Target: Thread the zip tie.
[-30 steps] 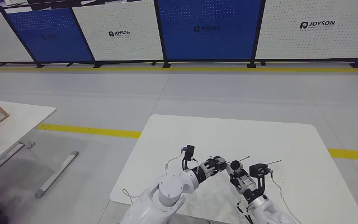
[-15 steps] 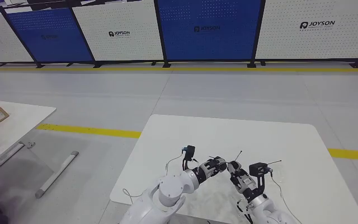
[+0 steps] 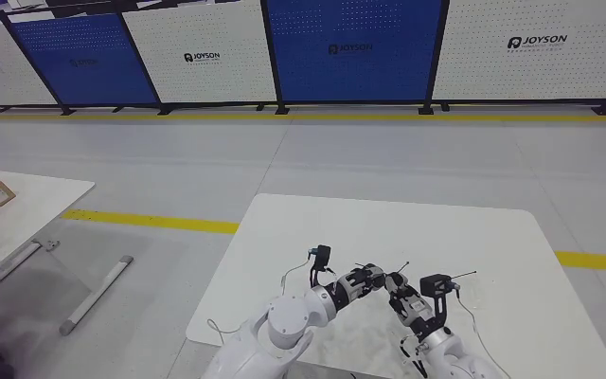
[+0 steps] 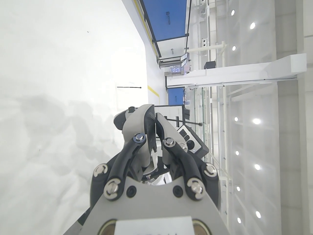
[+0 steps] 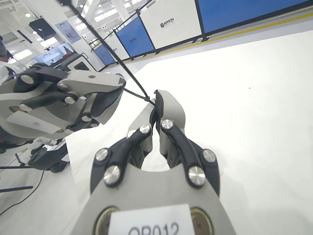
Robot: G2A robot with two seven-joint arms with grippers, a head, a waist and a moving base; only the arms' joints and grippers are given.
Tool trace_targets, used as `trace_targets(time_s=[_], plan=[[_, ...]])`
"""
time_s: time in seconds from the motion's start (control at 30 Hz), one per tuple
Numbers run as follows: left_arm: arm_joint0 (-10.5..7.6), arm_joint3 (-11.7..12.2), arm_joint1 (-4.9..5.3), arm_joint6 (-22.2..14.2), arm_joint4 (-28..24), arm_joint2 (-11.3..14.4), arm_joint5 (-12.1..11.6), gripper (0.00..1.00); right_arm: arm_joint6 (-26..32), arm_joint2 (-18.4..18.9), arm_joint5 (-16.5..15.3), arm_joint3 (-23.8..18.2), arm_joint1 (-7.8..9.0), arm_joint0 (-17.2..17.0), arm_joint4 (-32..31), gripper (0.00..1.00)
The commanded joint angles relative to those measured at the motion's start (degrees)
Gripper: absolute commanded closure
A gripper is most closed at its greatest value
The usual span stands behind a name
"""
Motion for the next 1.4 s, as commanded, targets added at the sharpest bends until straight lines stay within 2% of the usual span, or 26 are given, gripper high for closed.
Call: trace_targets(time_s=[0.0,0.33,0.67,1.37], plan=[[0.03,-0.03,0.04,-0.08,-0.11,-0.02,-0.23,1.0,0.05,-0.03,0.05,0.02,0.0,0.02,-0.07,1.0],[0.64,-0.89,0.29,-0.84,-1.11,-0.42,-2.23,1.0,0.57,-0.21,0.66,-0.02,0.02,0.18,-0.53,1.0],[2.5,-3.01,0.81,-2.08,-1.63,-1.34,-5.03,1.0,1.01,-0.33,0.81,0.02,0.03,0.34,-0.59,1.0],[5.38,-6.11,1.7,-3.15,-2.05,-2.29,-7.52,1.0,0.65,-0.66,1.49,0.56,-0.02,0.55,-0.83,1.0]])
